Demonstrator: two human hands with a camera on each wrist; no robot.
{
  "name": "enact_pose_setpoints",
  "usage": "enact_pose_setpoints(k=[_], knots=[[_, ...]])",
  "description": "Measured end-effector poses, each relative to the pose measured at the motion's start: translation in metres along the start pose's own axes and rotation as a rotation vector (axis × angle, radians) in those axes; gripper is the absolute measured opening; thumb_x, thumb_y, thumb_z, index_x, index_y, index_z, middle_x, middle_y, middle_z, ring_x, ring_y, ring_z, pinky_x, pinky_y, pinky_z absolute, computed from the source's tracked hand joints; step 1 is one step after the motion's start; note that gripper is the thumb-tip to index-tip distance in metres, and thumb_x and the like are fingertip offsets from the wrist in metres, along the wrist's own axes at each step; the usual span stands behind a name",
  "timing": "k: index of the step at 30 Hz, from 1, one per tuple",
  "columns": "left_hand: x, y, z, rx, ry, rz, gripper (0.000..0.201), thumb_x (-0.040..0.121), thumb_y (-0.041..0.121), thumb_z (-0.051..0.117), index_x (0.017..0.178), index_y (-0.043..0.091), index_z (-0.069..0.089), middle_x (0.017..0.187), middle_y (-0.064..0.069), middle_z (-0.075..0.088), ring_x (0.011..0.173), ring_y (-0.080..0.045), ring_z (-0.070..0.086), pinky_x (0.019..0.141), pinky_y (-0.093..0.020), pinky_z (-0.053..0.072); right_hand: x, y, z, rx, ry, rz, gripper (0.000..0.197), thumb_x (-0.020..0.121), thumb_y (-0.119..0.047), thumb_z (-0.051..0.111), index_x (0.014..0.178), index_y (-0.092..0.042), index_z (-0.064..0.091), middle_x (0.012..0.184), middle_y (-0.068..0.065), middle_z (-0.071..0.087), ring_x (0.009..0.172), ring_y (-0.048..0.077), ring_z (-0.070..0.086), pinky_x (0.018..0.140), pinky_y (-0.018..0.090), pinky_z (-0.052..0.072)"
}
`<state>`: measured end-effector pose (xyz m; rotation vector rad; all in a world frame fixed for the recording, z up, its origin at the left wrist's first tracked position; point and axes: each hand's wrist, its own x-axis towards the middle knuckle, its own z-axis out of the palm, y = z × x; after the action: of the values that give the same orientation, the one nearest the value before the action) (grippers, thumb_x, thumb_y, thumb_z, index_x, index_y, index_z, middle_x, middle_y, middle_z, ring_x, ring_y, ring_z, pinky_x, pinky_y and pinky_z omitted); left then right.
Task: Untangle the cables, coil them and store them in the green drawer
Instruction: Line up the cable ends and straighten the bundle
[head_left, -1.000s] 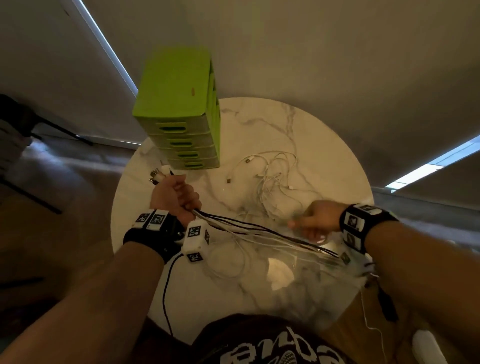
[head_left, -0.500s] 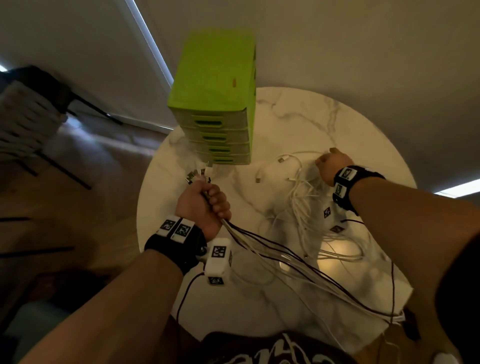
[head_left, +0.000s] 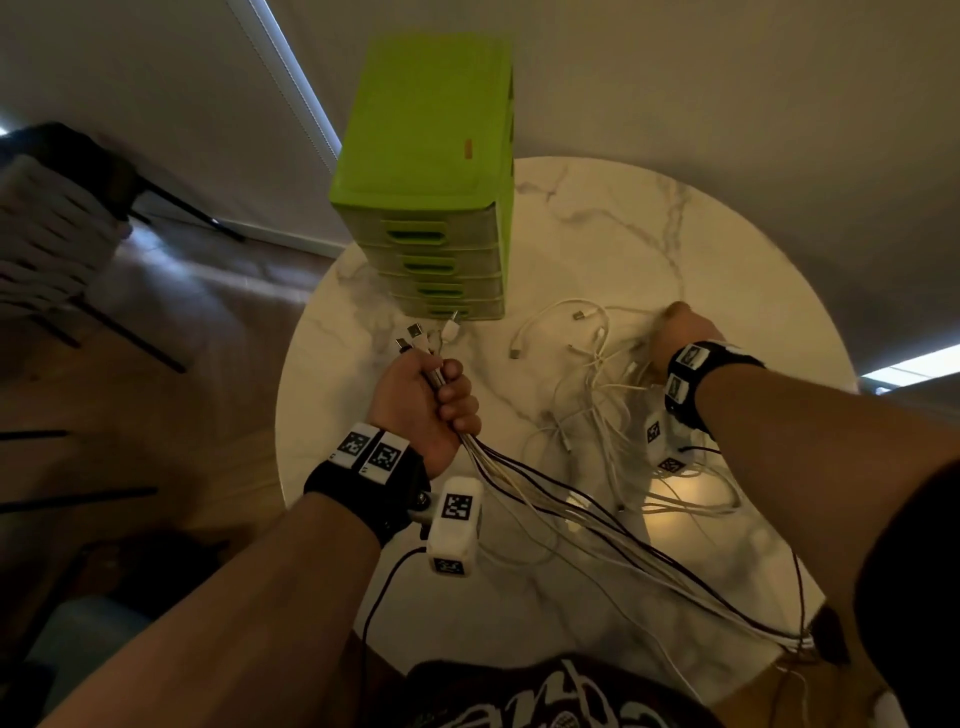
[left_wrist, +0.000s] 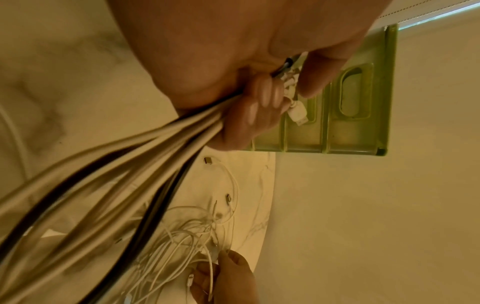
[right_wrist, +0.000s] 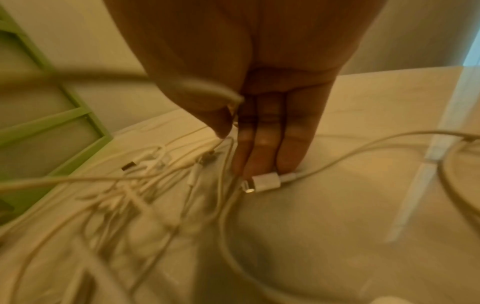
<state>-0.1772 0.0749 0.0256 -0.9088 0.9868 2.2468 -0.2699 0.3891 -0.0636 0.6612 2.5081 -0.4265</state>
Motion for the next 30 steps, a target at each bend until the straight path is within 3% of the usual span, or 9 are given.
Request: enact_pose_setpoints(k=[5, 8, 10, 14, 17, 20, 23, 27, 30], knots=[[-0.007, -0.008, -0.004, 0.029, -0.002, -0.017, 0.021, 0.085, 0.028, 0.037, 0.072, 0.016, 0.048, 0.063, 0.002, 0.031, 0.050, -0.013, 0.026, 0.048, -0.025, 0.027, -0.020, 0.004, 0.005, 0.015, -0.028, 0.014, 0.023, 0.095, -0.020, 0.056, 0.112, -0.006, 0.062, 0.119, 0.022, 0.065, 0.096, 0.038, 0.063, 0.076, 0.037, 0.048], [-0.011, -0.014, -0.001, 0.053, -0.018, -0.036, 0.023, 0.088, 0.028, 0.035, 0.072, 0.017, 0.047, 0.065, 0.002, 0.031, 0.050, -0.013, 0.026, 0.048, -0.026, 0.027, -0.035, 0.005, -0.003, 0.084, -0.036, -0.018, 0.036, 0.084, -0.043, 0.062, 0.096, -0.009, 0.062, 0.103, 0.016, 0.070, 0.081, 0.031, 0.061, 0.070, 0.034, 0.049], [-0.014, -0.016, 0.001, 0.069, -0.037, -0.043, 0.023, 0.089, 0.027, 0.035, 0.072, 0.017, 0.047, 0.065, 0.002, 0.031, 0.049, -0.013, 0.026, 0.049, -0.027, 0.026, -0.048, 0.005, -0.013, 0.105, -0.004, -0.053, 0.039, 0.083, -0.046, 0.059, 0.099, -0.012, 0.068, 0.101, 0.013, 0.072, 0.086, 0.033, 0.066, 0.076, 0.035, 0.054], [-0.021, -0.022, 0.006, 0.106, -0.065, -0.049, 0.022, 0.088, 0.025, 0.036, 0.072, 0.017, 0.048, 0.063, 0.003, 0.030, 0.050, -0.013, 0.024, 0.049, -0.027, 0.024, -0.079, 0.009, -0.041, 0.030, 0.166, -0.147, 0.025, 0.093, -0.035, 0.063, 0.108, -0.019, 0.074, 0.118, 0.013, 0.068, 0.106, 0.036, 0.063, 0.089, 0.038, 0.054], [-0.025, -0.026, 0.010, 0.125, -0.093, -0.040, 0.019, 0.089, 0.021, 0.039, 0.073, 0.017, 0.048, 0.061, 0.003, 0.029, 0.047, -0.012, 0.024, 0.047, -0.026, 0.023, -0.105, 0.012, -0.059, 0.106, 0.334, -0.143, 0.020, 0.089, -0.036, 0.069, 0.101, -0.022, 0.077, 0.120, 0.013, 0.058, 0.112, 0.037, 0.058, 0.094, 0.047, 0.054], [-0.030, -0.031, 0.015, 0.156, -0.124, -0.034, 0.020, 0.092, 0.021, 0.041, 0.075, 0.016, 0.051, 0.061, 0.004, 0.025, 0.046, -0.011, 0.023, 0.045, -0.025, 0.022, -0.124, 0.012, -0.072, 0.155, 0.430, -0.190, 0.016, 0.084, -0.042, 0.069, 0.088, -0.030, 0.078, 0.119, 0.005, 0.056, 0.113, 0.031, 0.055, 0.093, 0.045, 0.052], [-0.036, -0.036, 0.021, 0.167, -0.144, -0.032, 0.022, 0.093, 0.023, 0.042, 0.077, 0.015, 0.054, 0.061, 0.004, 0.025, 0.047, -0.011, 0.023, 0.046, -0.026, 0.022, -0.142, 0.012, -0.082, 0.434, 0.456, -0.183, 0.009, 0.082, -0.041, 0.071, 0.081, -0.033, 0.075, 0.115, -0.003, 0.065, 0.105, 0.021, 0.062, 0.087, 0.034, 0.051], [-0.047, -0.043, 0.031, 0.150, -0.142, -0.007, 0.023, 0.094, 0.023, 0.040, 0.076, 0.015, 0.051, 0.061, 0.003, 0.030, 0.049, -0.012, 0.027, 0.046, -0.026, 0.027, -0.173, 0.013, -0.092, 0.775, 0.424, -0.248, 0.009, 0.086, -0.036, 0.072, 0.078, -0.032, 0.074, 0.084, -0.014, 0.072, 0.087, 0.011, 0.068, 0.086, 0.034, 0.057], [-0.054, -0.050, 0.041, 0.123, -0.147, 0.041, 0.023, 0.095, 0.022, 0.038, 0.077, 0.015, 0.050, 0.061, 0.002, 0.035, 0.048, -0.014, 0.031, 0.047, -0.027, 0.033, -0.202, 0.011, -0.097, 1.001, 0.401, -0.387, 0.007, 0.091, -0.021, 0.068, 0.088, -0.019, 0.074, 0.080, -0.003, 0.075, 0.071, 0.012, 0.066, 0.076, 0.036, 0.059]])
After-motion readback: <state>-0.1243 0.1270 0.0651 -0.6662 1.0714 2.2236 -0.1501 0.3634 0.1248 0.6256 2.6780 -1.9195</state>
